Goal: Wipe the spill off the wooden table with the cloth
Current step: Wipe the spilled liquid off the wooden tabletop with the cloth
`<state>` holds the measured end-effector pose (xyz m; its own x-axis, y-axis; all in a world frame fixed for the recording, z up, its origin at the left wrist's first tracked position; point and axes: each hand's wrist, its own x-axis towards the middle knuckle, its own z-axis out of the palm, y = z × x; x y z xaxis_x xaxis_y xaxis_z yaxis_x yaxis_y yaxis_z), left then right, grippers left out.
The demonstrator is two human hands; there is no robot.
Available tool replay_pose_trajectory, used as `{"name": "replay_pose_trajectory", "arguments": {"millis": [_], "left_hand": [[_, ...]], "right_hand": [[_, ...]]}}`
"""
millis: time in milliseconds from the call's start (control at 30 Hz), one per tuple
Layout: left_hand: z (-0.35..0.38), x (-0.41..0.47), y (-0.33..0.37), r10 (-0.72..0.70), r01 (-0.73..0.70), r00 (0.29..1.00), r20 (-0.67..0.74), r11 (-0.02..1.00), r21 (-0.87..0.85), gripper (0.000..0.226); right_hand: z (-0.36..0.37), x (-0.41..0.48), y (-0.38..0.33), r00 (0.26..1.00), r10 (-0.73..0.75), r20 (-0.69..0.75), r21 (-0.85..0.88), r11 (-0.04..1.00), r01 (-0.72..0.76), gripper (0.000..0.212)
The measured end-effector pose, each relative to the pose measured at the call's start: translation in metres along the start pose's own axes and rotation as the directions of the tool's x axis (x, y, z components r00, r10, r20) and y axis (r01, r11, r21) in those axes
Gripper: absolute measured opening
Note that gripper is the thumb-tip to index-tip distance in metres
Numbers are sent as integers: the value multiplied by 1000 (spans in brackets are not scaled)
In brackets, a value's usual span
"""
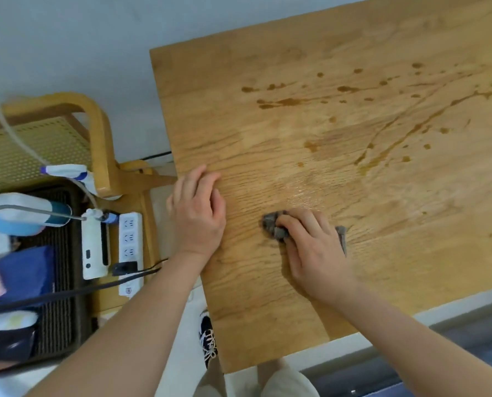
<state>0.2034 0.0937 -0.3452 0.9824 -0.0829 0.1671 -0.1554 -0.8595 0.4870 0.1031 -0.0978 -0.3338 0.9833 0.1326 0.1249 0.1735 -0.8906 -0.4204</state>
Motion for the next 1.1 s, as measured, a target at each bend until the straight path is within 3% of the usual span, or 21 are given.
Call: {"name": "replay_pose_trajectory", "arguments": {"millis": [100,267,433,533,633,667,733,800,867,1000,1033,1100], "left_hand": [[1,3,-2,-21,20,1000,-20,999,-36,26],[0,1,-5,-42,40,999,-26,995,-95,44],[-3,2,-8,-42,36,999,-31,981,-193,47],[-3,3,-9,-58,53,998,-20,974,-219,43],[-7,4,-8,-53,58,998,30,980,-191,41],[-8,5,-7,-55,62,997,47,982,-181,41],[-8,7,-6,-63,74,996,68,982,-172,43],[-7,6,-6,-51,61,997,65,985,-164,44],[-4,4,-7,-33,41,998,55,987,-158,45],[-3,4,-6,-26,29,998,50,997,-67,42],[-4,5,-4,-18,20,998,59,999,-28,41],[-3,7,-2,-9,5,996,85,999,40,39]], "right_hand": [[1,24,9,1000,-21,-15,-10,1000,21,30],[22,88,-15,988,96,-118,-33,994,-101,34],[30,19,-48,984,-157,88,66,986,151,36],[20,-24,-37,924,-336,181,117,941,319,35],[9,0,-14,862,-460,213,111,888,447,35],[9,23,-6,900,-409,154,75,913,402,36],[12,83,6,991,-129,-29,10,992,129,35],[13,129,3,977,154,-150,53,988,-147,34],[21,119,-16,974,164,-157,68,986,-155,35],[15,26,-31,994,-101,44,13,995,100,42],[9,25,-15,997,-71,20,-10,997,71,42],[0,49,24,980,166,-115,-64,983,-174,42]]}}
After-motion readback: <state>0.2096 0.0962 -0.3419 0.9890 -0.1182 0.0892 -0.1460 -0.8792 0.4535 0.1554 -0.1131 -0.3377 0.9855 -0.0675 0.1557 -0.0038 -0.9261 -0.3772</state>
